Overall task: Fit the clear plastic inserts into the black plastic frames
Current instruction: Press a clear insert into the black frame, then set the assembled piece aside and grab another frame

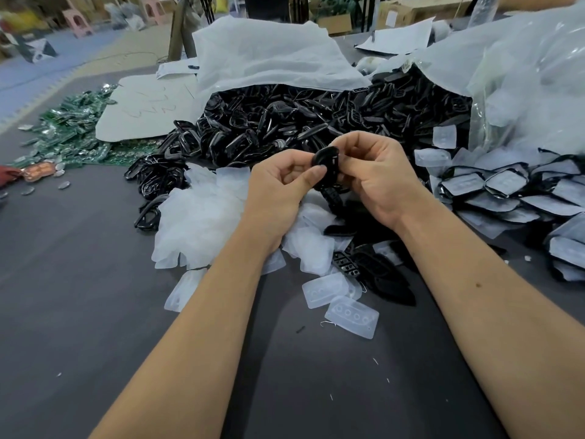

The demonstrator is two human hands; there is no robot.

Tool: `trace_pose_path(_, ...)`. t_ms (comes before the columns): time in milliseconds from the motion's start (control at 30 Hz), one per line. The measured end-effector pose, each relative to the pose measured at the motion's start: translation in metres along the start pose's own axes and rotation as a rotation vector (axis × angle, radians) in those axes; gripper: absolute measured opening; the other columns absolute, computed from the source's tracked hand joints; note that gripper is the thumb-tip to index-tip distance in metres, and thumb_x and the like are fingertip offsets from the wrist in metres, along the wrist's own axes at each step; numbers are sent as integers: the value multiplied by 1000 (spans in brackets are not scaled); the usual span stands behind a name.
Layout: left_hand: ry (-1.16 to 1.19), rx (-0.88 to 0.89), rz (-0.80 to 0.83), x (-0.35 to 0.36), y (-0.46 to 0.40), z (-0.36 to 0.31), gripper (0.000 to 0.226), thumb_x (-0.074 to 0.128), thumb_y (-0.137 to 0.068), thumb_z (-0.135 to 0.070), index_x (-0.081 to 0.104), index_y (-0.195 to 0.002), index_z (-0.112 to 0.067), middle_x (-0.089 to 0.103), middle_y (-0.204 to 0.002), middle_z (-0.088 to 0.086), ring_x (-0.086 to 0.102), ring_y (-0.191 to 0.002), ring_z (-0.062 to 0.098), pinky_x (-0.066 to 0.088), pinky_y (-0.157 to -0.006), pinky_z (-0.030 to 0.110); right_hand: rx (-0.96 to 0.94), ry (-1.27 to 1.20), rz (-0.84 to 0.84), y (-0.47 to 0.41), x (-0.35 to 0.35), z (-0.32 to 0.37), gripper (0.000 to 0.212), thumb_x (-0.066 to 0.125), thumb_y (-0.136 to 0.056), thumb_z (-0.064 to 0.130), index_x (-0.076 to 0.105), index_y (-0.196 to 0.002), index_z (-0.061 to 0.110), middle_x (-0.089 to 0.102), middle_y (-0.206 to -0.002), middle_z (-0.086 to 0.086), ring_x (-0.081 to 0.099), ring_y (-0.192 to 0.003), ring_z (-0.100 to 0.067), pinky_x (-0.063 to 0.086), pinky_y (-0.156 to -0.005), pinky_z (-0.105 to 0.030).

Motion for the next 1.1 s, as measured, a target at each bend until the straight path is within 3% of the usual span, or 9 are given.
trace_pose_path(100,-7,9,-24,2,0,-3,6,76,-91,-1,73,-97,-4,68,-82,7,59,-73,14,50,-71,22,27,15,-14,0,0,4,30,50,-97,-17,69,-90,5,73,-83,-7,68,-75,-15,55,-69,-26)
trace_pose_path(233,-177,79,-125,0,1,-7,10,78,-92,-5,75,-91,-15,62,-72,13,50,-66,24,45,-63,32,10,99,-14,2,2,19,33,47,-91,-18,71,-90,5,73,-78,-3,68,-72,-13,54,-65,-23)
trace_pose_path(367,-336,182,-109,8,0,-17,14,81,-88,-6,78,-92,-19,74,-80,2,64,-67,21,53,-64,35,-161,570,44,8,-6,50,27,56,-81,-11,75,-88,7,74,-85,-17,69,-76,-28,59,-74,-41)
trace_pose_path(467,-420,258,-54,30,-3,-24,26,83,-83,-4,76,-87,-29,71,-80,-9,67,-73,9,54,-68,27,-226,904,73,19,-23,76,26,65,-78,-8,77,-87,14,75,-83,-6,72,-80,-27,60,-79,-47)
trace_pose_path(633,-592,456,99,107,-12,-38,10,88,-79,-9,83,-87,-9,70,-83,0,66,-76,21,54,-69,40,-156,1195,-79,50,-79,113,37,66,-74,-11,76,-82,24,72,-79,13,68,-72,-2,60,-76,-30)
trace_pose_path(733,-670,520,206,159,-13,-43,11,85,-79,-6,81,-89,-6,69,-86,5,66,-79,29,52,-68,44,-83,1352,-192,69,-110,128,47,59,-72,-17,73,-79,27,72,-81,6,66,-74,-5,53,-72,-20)
trace_pose_path(833,-823,574,364,204,-8,-42,14,79,-83,-10,82,-96,-14,68,-96,3,66,-90,29,51,-72,46,72,1410,-260,81,-138,137,49,52,-74,-16,75,-77,26,72,-81,3,67,-79,-16,47,-70,-22)
trace_pose_path(1000,-894,482,528,216,-8,-33,30,61,-91,-1,83,-108,-14,68,-106,6,65,-99,30,51,-81,43,231,1361,-217,82,-150,140,51,46,-78,-14,76,-85,26,76,-80,8,67,-86,-4,45,-67,-20)
trace_pose_path(1100,-822,382,505,207,-9,-36,36,57,-88,3,84,-104,-16,73,-108,5,66,-103,29,54,-86,41,291,1383,-171,75,-146,141,38,60,-79,-9,76,-88,24,77,-90,-1,68,-99,-20,53,-85,-32)
Point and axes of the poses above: each hand's wrist, its own y-axis away from the middle knuckle, its own x-axis out of the palm, z = x × y, the point moved 3 cm from there along -y, towards the middle knuckle
